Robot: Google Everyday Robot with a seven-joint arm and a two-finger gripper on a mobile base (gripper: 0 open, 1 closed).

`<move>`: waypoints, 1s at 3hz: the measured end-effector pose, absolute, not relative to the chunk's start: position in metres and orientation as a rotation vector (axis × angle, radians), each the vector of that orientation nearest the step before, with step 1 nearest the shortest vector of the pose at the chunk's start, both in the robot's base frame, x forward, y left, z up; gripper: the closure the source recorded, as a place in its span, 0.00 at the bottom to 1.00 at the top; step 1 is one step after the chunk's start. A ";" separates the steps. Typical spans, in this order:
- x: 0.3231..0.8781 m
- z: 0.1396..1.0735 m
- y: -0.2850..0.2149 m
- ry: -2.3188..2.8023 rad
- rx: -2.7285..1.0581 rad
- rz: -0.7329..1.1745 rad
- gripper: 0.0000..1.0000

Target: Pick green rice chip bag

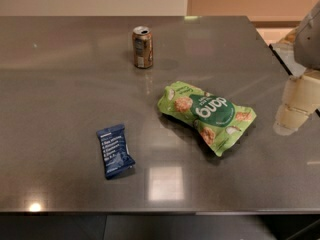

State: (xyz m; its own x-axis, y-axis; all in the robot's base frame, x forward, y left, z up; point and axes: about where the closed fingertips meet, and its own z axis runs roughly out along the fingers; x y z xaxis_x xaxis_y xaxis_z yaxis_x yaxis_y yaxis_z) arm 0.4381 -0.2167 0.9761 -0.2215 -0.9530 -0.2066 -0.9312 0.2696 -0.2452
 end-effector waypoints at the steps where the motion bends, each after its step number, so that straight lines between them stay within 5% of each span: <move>1: 0.438 0.976 -0.216 2.231 -1.724 -0.099 0.00; 3: 0.450 0.941 -0.181 2.237 -1.662 -0.037 0.00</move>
Offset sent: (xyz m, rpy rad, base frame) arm 0.0074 0.0268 -0.0316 0.0738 0.0172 -0.0149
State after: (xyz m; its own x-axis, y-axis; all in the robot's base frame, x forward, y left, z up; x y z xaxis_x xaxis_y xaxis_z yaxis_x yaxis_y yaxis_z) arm 0.4503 -0.1807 0.9415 -0.2487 -0.9322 -0.2632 -0.9230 0.3104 -0.2274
